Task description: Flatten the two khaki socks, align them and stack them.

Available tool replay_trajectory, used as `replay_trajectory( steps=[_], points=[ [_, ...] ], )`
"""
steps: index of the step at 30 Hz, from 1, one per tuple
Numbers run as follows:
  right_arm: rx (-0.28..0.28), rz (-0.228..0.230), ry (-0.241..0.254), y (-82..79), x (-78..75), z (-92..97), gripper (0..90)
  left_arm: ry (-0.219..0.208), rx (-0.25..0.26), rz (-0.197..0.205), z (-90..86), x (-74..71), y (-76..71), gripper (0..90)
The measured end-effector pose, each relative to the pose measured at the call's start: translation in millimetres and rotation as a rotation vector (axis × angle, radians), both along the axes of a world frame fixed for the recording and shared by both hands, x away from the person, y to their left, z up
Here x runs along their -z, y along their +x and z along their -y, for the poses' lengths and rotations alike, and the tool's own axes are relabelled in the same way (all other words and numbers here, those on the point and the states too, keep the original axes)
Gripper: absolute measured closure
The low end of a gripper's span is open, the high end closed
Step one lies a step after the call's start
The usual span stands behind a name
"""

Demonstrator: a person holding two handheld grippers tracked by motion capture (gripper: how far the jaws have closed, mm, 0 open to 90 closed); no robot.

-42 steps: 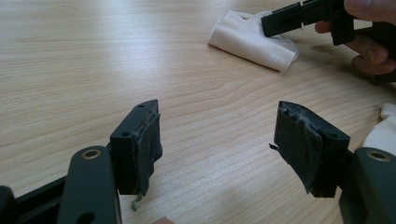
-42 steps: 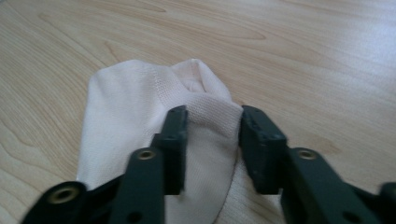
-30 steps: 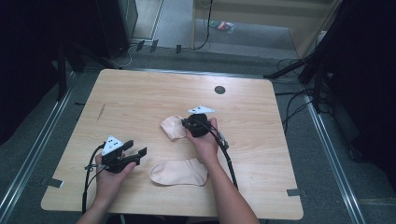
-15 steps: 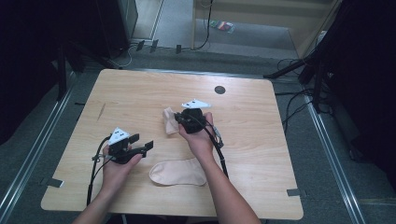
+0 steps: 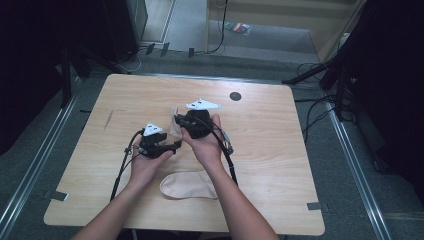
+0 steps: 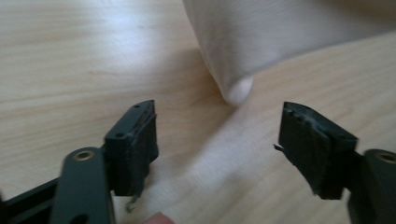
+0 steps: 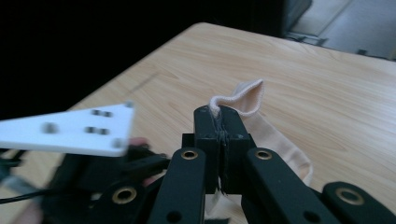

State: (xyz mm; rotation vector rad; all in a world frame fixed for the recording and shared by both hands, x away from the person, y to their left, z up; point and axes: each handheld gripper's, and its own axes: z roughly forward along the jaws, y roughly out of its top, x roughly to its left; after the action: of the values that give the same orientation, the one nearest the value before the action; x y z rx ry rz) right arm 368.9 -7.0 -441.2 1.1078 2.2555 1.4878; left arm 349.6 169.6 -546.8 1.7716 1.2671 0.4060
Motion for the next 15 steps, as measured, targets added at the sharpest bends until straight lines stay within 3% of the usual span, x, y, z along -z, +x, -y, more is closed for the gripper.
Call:
replay_trajectory(
  steps=[2, 3, 4, 5, 6, 8, 11, 14, 15],
  points=[
    [-0.015, 0.003, 0.019, -1.3, -3.5, 0.0, 88.9, 0.002, -0.009, 0.010, -2.2, -1.1, 0.7, 34.8],
    [-0.036, 0.006, 0.058, -3.8, -11.1, 2.0, 89.0, 0.009, -0.027, 0.018, -4.8, -3.2, -0.5, 57.0],
    [-0.036, 0.006, 0.058, -3.8, -11.1, 2.0, 89.0, 0.023, -0.039, 0.043, -8.3, -5.3, -2.7, 57.0],
    [-0.041, 0.006, 0.073, -4.8, -14.7, 4.3, 88.9, 0.077, -0.064, 0.087, -13.1, -8.9, -8.1, 68.3],
    [-0.035, 0.021, 0.072, -5.3, -18.6, 11.5, 89.2, 0.112, -0.092, 0.147, -21.4, -14.0, -16.0, 89.2],
    [0.013, 0.021, 0.048, -3.8, -17.1, 22.6, 89.7, 0.193, -0.114, 0.190, -27.9, -18.9, -21.6, 89.7],
    [0.086, -0.038, 0.043, 3.5, -2.5, 43.1, 90.0, 0.298, -0.123, 0.237, -29.4, -22.8, -27.2, 89.9],
    [0.125, -0.095, 0.011, 8.5, 23.8, 57.0, 90.0, 0.361, -0.044, 0.192, -17.5, -16.8, -27.6, 89.8],
    [0.137, -0.110, -0.008, 9.4, 33.5, 60.7, 90.0, 0.361, -0.044, 0.192, -17.5, -16.8, -27.6, 89.7]
  ],
)
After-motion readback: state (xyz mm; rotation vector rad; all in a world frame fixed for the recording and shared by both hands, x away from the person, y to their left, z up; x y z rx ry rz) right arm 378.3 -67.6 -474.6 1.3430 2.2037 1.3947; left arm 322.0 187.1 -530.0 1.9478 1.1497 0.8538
